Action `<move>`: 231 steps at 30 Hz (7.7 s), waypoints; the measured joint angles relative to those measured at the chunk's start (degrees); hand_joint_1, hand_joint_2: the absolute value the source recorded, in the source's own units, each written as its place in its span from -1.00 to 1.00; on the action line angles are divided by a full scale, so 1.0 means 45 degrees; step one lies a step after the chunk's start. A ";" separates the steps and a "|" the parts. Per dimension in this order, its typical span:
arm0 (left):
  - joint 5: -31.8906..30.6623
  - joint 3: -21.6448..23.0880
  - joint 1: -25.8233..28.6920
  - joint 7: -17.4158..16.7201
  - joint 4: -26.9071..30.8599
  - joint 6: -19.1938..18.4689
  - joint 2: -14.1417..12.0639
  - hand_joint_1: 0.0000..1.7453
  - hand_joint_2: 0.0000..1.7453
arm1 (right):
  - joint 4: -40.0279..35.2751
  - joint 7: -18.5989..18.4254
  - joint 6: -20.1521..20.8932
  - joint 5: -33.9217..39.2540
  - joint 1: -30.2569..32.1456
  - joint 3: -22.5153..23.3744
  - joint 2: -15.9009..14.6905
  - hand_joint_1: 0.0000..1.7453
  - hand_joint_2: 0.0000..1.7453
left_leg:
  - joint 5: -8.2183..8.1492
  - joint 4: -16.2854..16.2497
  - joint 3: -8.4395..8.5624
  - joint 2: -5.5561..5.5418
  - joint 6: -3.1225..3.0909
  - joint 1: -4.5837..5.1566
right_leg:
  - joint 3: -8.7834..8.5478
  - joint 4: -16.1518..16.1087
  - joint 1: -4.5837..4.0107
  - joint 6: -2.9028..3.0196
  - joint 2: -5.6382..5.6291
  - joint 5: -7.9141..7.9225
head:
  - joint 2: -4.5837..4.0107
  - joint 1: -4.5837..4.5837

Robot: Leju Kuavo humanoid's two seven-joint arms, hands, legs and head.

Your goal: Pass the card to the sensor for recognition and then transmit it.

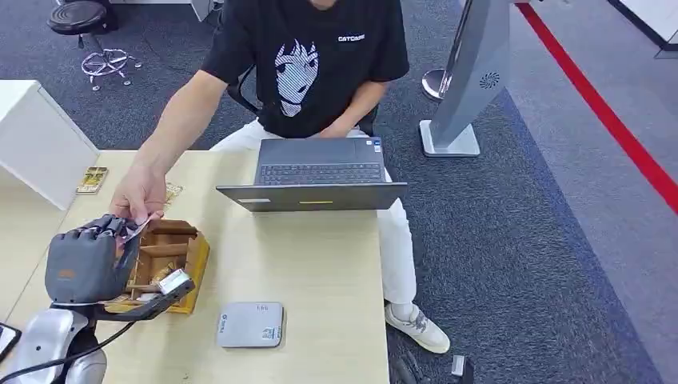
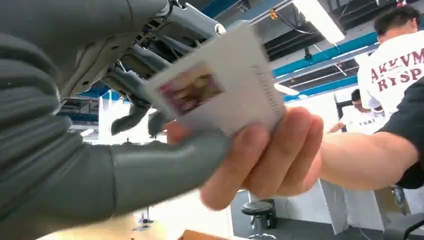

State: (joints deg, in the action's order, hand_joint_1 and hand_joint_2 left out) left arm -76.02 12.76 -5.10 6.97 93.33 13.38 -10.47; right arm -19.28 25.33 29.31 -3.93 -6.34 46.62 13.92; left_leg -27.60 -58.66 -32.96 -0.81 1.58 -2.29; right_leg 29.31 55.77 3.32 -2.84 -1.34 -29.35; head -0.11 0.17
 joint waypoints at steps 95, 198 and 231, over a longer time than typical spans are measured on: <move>-0.0763 -0.0427 0.2734 0.0772 -0.2506 0.1428 -0.0957 -1.00 1.00 | -0.0277 0.0204 0.0170 -0.0122 0.0070 0.0486 0.0029 -1.00 1.00 | -0.0010 0.0006 0.0001 -0.0004 0.0013 -0.0002 | -0.0003 -0.0002 -0.0001 0.0005 0.0013 -0.0012 | 0.0000 -0.0005; -0.2477 -0.1510 0.2491 0.0626 -0.0991 0.2496 0.0408 -1.00 1.00 | -0.0291 0.0219 -0.0078 0.0393 0.0026 0.0053 0.0039 -1.00 1.00 | -0.0009 0.0006 0.0001 -0.0002 0.0013 -0.0002 | -0.0002 -0.0002 -0.0001 0.0004 0.0011 -0.0012 | 0.0000 -0.0010; -0.2550 -0.1452 0.3618 0.0286 0.0801 0.1977 -0.0097 -1.00 1.00 | -0.0413 0.0194 0.0039 0.0602 0.0097 0.0185 0.0039 -1.00 1.00 | -0.0009 0.0006 0.0002 0.0000 0.0013 -0.0003 | 0.0002 -0.0002 -0.0001 0.0004 0.0008 -0.0013 | 0.0000 -0.0010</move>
State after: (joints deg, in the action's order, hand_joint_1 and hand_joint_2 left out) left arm -87.49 6.23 11.18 8.26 96.94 22.27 -10.91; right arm -21.14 26.21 29.49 -1.22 -5.90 47.45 14.10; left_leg -27.64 -58.63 -32.96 -0.81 1.64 -2.30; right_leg 29.32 55.76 3.31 -2.82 -1.30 -29.41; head -0.11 0.13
